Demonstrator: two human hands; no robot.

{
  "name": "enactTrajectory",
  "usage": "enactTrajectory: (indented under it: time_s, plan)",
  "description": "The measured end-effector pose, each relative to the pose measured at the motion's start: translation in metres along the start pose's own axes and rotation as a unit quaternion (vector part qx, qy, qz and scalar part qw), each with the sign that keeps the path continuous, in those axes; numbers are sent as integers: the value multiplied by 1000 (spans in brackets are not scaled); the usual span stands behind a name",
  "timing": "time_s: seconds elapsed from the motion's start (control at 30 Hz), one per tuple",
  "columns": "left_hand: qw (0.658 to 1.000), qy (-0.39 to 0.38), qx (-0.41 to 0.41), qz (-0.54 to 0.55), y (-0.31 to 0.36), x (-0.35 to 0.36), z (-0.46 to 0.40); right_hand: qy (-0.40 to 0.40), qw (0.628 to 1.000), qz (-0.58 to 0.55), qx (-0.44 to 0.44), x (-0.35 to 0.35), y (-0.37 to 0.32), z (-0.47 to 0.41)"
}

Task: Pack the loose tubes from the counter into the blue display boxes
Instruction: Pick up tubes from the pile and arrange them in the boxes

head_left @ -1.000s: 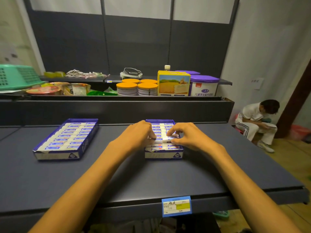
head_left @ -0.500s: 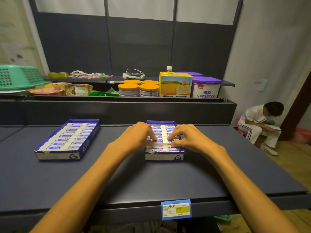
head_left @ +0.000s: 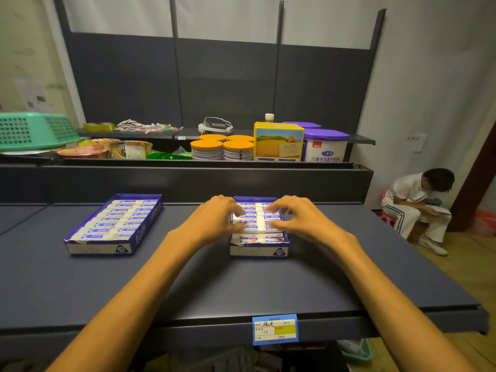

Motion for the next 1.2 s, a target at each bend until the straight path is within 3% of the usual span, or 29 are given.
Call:
enactTrajectory:
  time_s: [0.2, 0.53, 0.8, 1.2]
  plan:
    - [997, 66, -39, 2, -19, -29, 32, 62, 998, -11, -29, -14, -23, 5]
    - [985, 93, -136, -58, -89, -72, 142, 22, 988, 58, -145, 41, -153, -4]
    - [963, 101, -214, -133, -178, -127, 264, 11, 967, 91, -236, 108, -309, -21]
    - [920, 118, -325, -181, -367, -237, 510, -15, 938, 95, -333, 241, -607, -42]
Point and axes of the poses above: each hand's wrist, its own z-axis away from the middle knuckle, its own x-axis out of the palm, y = z × x, the point moved 9 cm from there along -z, towards the middle knuckle, and after that the axes turned 6 degrees about z, right-handed, at the moved point
